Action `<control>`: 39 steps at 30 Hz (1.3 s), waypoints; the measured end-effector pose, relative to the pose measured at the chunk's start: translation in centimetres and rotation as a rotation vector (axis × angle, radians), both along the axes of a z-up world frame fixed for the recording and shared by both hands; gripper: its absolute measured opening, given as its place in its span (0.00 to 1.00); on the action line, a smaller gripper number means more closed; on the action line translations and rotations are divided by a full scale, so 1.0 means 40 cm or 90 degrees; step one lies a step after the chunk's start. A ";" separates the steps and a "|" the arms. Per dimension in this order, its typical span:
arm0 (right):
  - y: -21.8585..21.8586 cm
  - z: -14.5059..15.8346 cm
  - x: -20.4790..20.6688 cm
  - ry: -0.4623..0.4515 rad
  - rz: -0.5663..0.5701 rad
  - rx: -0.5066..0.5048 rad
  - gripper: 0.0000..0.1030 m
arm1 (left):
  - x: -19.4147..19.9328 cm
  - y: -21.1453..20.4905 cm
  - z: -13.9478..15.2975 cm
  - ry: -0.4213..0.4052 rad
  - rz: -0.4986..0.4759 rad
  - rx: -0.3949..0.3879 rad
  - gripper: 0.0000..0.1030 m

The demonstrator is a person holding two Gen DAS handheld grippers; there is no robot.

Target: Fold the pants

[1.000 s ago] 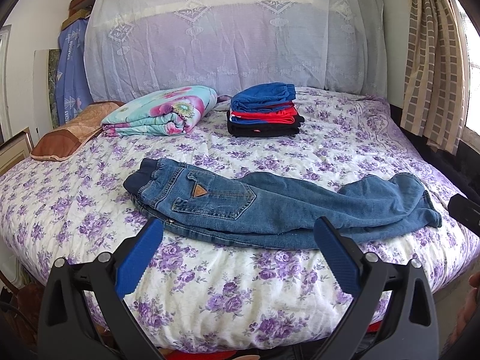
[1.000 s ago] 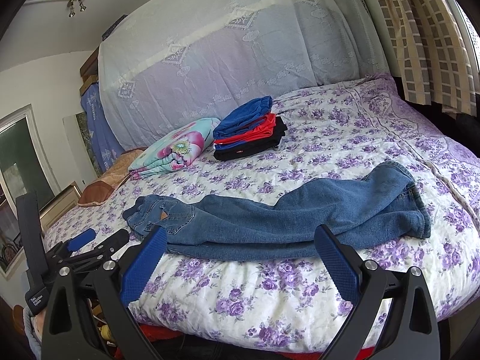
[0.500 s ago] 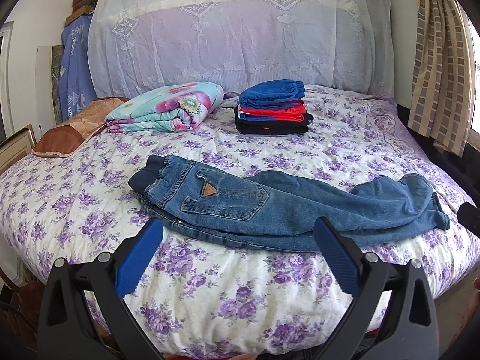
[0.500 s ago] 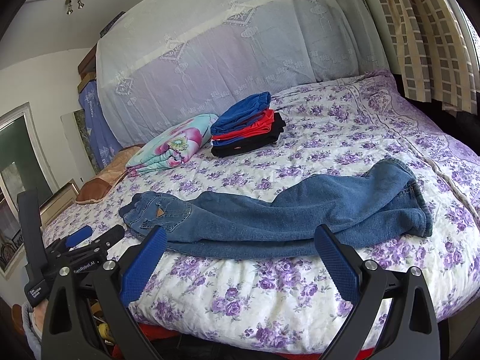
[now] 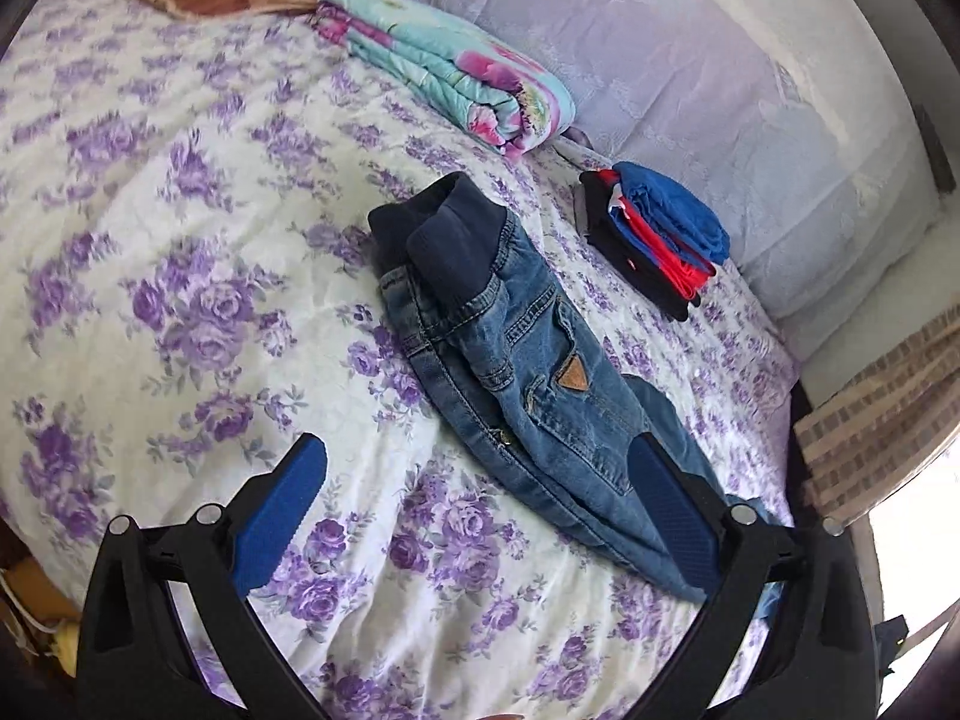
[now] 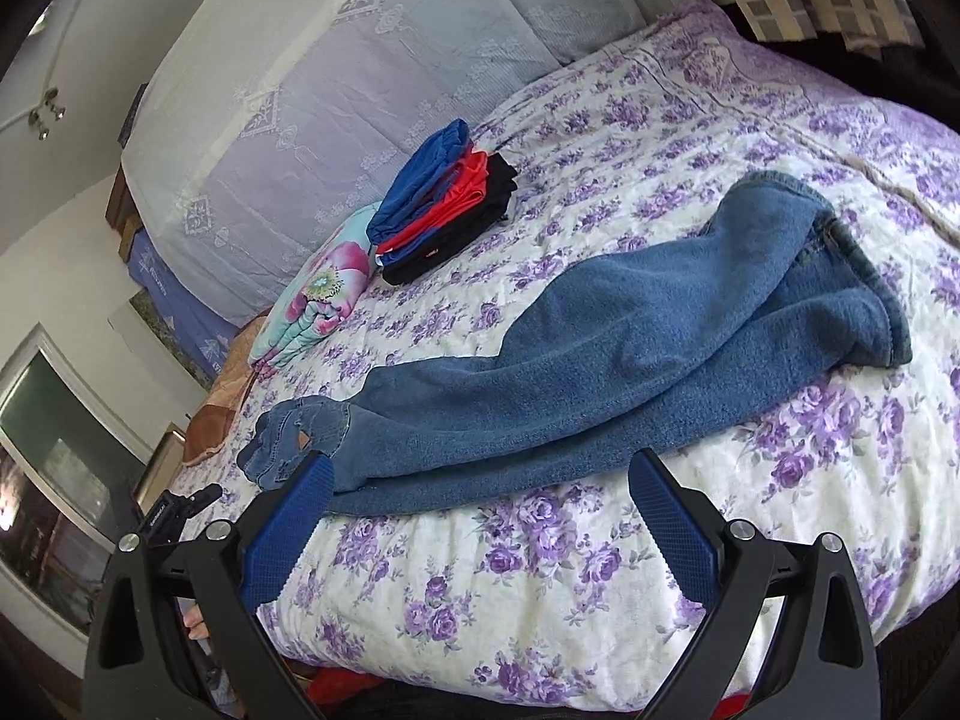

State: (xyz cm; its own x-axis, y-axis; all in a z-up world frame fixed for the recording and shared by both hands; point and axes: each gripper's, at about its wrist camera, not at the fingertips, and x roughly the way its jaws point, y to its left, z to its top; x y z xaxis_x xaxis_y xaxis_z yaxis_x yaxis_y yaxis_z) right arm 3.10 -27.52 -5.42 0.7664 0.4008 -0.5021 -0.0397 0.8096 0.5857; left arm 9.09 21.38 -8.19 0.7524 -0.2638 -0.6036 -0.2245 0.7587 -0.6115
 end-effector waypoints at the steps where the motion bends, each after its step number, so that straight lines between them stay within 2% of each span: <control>1: -0.012 -0.013 0.011 0.012 0.002 0.019 0.96 | 0.013 0.002 -0.009 0.006 0.000 -0.012 0.95; 6: -0.083 -0.081 0.057 0.072 0.002 0.140 0.96 | 0.102 -0.025 -0.031 0.029 -0.016 -0.014 0.95; 9: -0.131 -0.110 0.063 0.084 -0.018 0.208 0.96 | 0.160 -0.050 -0.035 0.036 -0.038 0.008 0.95; 14: -0.185 -0.149 0.066 0.097 -0.044 0.288 0.96 | 0.237 -0.074 -0.068 0.064 -0.066 0.032 0.95; 16: -0.199 -0.167 0.072 0.100 -0.044 0.310 0.96 | 0.254 -0.088 -0.076 0.068 -0.076 0.066 0.95; 20: -0.213 -0.182 0.079 0.085 -0.039 0.335 0.96 | 0.256 -0.144 -0.084 0.052 -0.096 0.188 0.96; 22: -0.219 -0.184 0.075 0.076 -0.038 0.345 0.96 | 0.243 -0.154 -0.092 0.031 -0.088 0.213 0.96; 25: -0.219 -0.181 0.081 0.085 -0.042 0.343 0.96 | 0.247 -0.127 -0.086 0.037 -0.090 0.169 0.96; 28: -0.212 -0.170 0.109 0.100 -0.059 0.318 0.96 | 0.248 -0.082 -0.071 0.026 -0.074 0.069 0.95; 30: -0.213 -0.164 0.135 0.105 -0.083 0.297 0.96 | 0.258 -0.064 -0.063 0.020 -0.072 0.023 0.95; 33: -0.213 -0.149 0.193 0.087 -0.103 0.248 0.96 | 0.279 -0.055 -0.057 0.018 -0.072 0.007 0.89; 34: -0.215 -0.147 0.214 0.077 -0.107 0.235 0.95 | 0.284 -0.052 -0.058 0.021 -0.065 0.014 0.78; 35: -0.218 -0.150 0.230 0.072 -0.117 0.229 0.87 | 0.288 -0.051 -0.061 0.025 -0.057 0.019 0.66; 36: -0.223 -0.156 0.241 0.070 -0.125 0.225 0.81 | 0.293 -0.046 -0.065 0.027 -0.052 0.020 0.60; 37: -0.228 -0.162 0.247 0.067 -0.128 0.222 0.68 | 0.297 -0.042 -0.069 0.028 -0.049 0.017 0.51; 38: -0.233 -0.169 0.248 0.062 -0.127 0.221 0.56 | 0.299 -0.034 -0.076 0.027 -0.052 0.006 0.47; 39: -0.242 -0.179 0.247 0.062 -0.128 0.220 0.48 | 0.296 -0.027 -0.082 0.024 -0.054 -0.002 0.44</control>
State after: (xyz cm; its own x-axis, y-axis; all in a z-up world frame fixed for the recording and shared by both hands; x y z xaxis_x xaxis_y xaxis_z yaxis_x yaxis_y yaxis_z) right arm 12.96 -37.19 -12.60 0.8017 0.4058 -0.4389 0.1685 0.5510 0.8173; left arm 20.94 20.29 -11.48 0.7035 -0.3279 -0.6306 -0.1827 0.7740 -0.6063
